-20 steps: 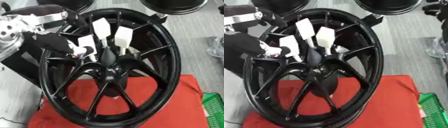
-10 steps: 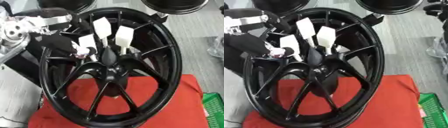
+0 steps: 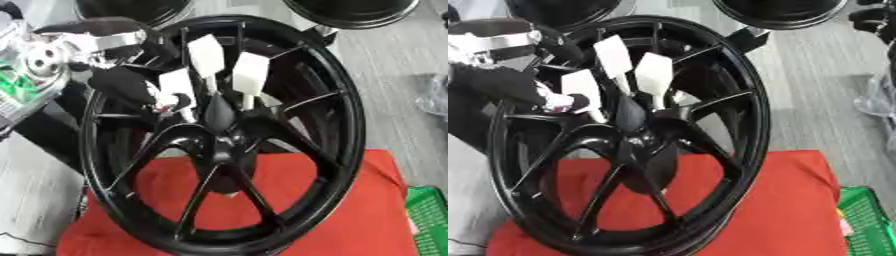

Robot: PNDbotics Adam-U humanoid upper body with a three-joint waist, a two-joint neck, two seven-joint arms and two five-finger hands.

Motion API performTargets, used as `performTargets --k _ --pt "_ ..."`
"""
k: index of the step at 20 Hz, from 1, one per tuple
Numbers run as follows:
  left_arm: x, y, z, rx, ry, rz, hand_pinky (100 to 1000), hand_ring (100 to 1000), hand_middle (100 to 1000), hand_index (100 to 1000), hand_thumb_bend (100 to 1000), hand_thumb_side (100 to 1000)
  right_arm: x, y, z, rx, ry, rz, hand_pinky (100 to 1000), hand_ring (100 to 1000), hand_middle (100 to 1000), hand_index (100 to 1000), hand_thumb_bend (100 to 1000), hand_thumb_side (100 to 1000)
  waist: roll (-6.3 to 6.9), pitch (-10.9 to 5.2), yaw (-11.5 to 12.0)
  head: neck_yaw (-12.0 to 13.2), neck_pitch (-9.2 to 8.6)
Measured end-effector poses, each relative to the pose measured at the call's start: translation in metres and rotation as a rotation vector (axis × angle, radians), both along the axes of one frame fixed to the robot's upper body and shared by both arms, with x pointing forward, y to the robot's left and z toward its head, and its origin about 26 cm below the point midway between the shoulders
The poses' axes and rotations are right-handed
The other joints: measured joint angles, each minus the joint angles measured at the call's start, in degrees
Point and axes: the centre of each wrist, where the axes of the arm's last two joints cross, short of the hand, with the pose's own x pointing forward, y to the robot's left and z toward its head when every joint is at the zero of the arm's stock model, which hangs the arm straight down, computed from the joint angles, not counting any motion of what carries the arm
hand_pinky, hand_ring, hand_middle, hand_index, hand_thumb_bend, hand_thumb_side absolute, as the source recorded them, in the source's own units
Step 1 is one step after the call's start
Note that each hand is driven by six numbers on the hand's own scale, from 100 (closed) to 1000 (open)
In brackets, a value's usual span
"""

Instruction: Pull the pin out of the wheel hub.

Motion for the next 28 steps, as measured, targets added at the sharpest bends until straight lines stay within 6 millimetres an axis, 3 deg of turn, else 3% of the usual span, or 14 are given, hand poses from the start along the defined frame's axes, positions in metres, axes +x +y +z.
performTargets --k 10,19,28 --pt "0.003 -0.001 -0.002 0.031 -0.011 -0.007 922 899 795 858 486 425 0.001 0.0 -0.001 -0.001 0.004 0.003 740 630 622 715 100 619 0.02 0.01 -0.08 0.11 -0.22" --pt "0.01 -0.008 -0.011 0.061 0.003 -0.009 886 865 754 833 372 432 0.001 0.0 -0.001 -0.002 0.008 0.007 740 631 623 715 100 622 0.01 0.05 -0.23 0.52 -0.25" --pt "0.008 -0.013 -0.009 0.05 0.015 -0.036 853 815 694 792 346 357 0.002 0.001 -0.002 -0.009 0.014 0.012 740 632 625 715 100 623 0.05 0.07 -0.31 0.6 -0.25"
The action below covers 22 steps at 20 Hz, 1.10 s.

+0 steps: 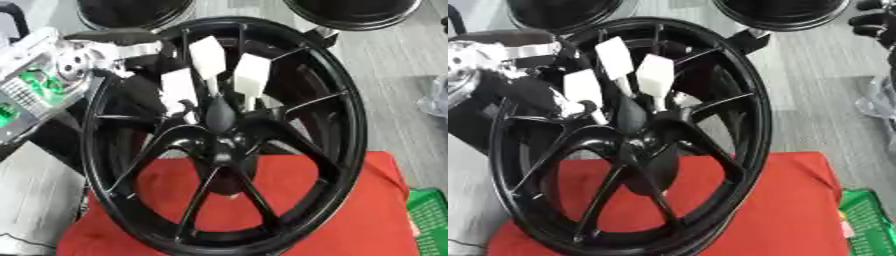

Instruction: Pull the pin out of the wheel hub.

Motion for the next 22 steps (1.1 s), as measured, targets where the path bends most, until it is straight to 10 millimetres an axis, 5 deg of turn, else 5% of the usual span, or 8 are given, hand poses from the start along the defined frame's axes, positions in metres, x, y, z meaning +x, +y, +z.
performTargets --k 6,13,22 --pt "0.0 -0.001 -0.002 0.029 -0.004 -0.017 826 779 628 738 283 279 0.001 -0.001 -0.001 0.0 0.004 0.0 740 633 625 715 100 623 0.02 0.0 0.01 0.18 -0.02" --pt "0.0 -0.001 -0.002 0.039 -0.011 -0.017 773 703 526 586 100 258 0.001 -0.001 -0.001 0.0 0.004 0.0 741 634 626 715 100 622 0.03 0.0 0.0 0.25 -0.14" --pt "-0.012 0.003 0.01 0.021 -0.045 -0.04 742 655 460 476 100 262 0.001 -0.001 -0.001 0.0 0.006 0.0 741 634 627 716 100 623 0.12 0.0 0.09 0.25 -0.15"
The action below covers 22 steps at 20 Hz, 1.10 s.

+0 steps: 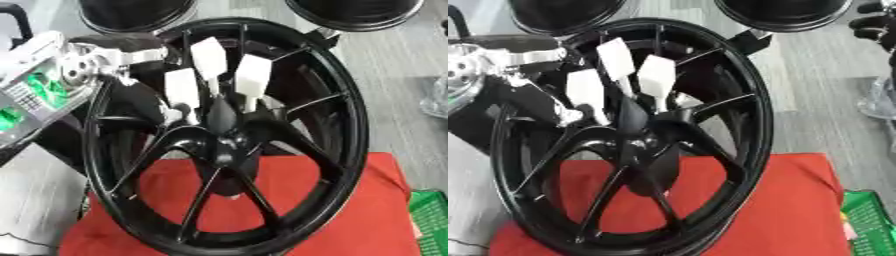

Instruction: Pull the pin out of the wheel hub.

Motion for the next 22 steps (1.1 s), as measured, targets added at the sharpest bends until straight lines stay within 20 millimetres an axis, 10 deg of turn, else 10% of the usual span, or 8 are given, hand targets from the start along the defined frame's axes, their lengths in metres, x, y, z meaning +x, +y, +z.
performTargets --k 10,22 --pt "-0.038 0.032 0.041 -0.122 -0.112 -0.007 733 632 436 456 100 248 0.0 0.0 0.0 0.0 0.0 -0.002 740 635 627 715 100 622 0.0 0.0 0.59 -0.21 0.0" --pt "-0.05 0.139 0.04 -0.358 -0.153 0.232 725 617 422 444 100 245 -0.003 -0.006 0.0 0.004 -0.01 -0.029 741 636 629 715 100 619 -0.34 0.63 1.69 -1.21 -0.01"
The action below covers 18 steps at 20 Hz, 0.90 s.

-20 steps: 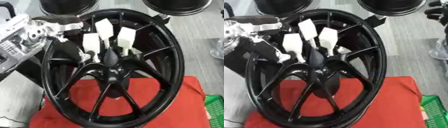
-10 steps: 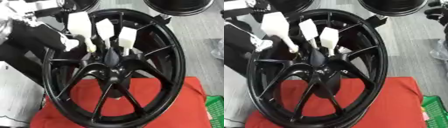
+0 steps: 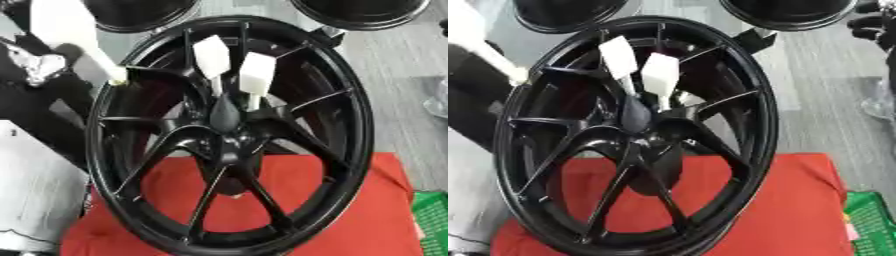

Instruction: Pull the pin out of the wheel hub.

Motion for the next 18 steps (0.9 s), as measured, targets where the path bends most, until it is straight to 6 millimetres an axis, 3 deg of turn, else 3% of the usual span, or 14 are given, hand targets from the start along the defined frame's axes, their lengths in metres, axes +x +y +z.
performTargets --k 7,10,14,15,16,18 --pt "-0.005 0.043 -0.017 -0.05 -0.045 0.163 770 688 501 475 100 226 -0.002 -0.005 0.001 0.006 -0.014 -0.026 742 638 631 716 100 610 -0.24 0.13 0.29 -0.56 -0.01" --pt "-0.003 0.054 -0.022 0.011 -0.079 0.211 798 738 561 566 100 210 -0.003 -0.006 0.002 0.011 -0.02 -0.034 743 638 631 716 100 608 -0.3 0.15 0.29 -0.69 -0.01" --pt "0.002 0.062 -0.027 0.094 -0.064 0.204 816 772 621 655 208 204 -0.003 -0.006 0.002 0.013 -0.023 -0.037 743 639 632 716 100 609 -0.34 0.15 0.29 -0.66 -0.01" --pt "0.003 0.064 -0.028 0.111 -0.055 0.197 823 791 662 723 210 301 -0.003 -0.007 0.002 0.013 -0.023 -0.037 743 639 632 716 100 609 -0.34 0.15 0.29 -0.65 -0.01" --pt "0.005 0.065 -0.029 0.124 -0.046 0.191 837 819 716 803 213 476 -0.003 -0.006 0.002 0.013 -0.023 -0.037 743 639 632 716 100 608 -0.34 0.15 0.28 -0.65 -0.03" --pt "0.007 0.069 -0.03 0.142 -0.031 0.183 849 843 759 884 264 657 -0.003 -0.006 0.002 0.013 -0.023 -0.037 742 638 632 716 100 608 -0.33 0.15 0.24 -0.65 -0.05"
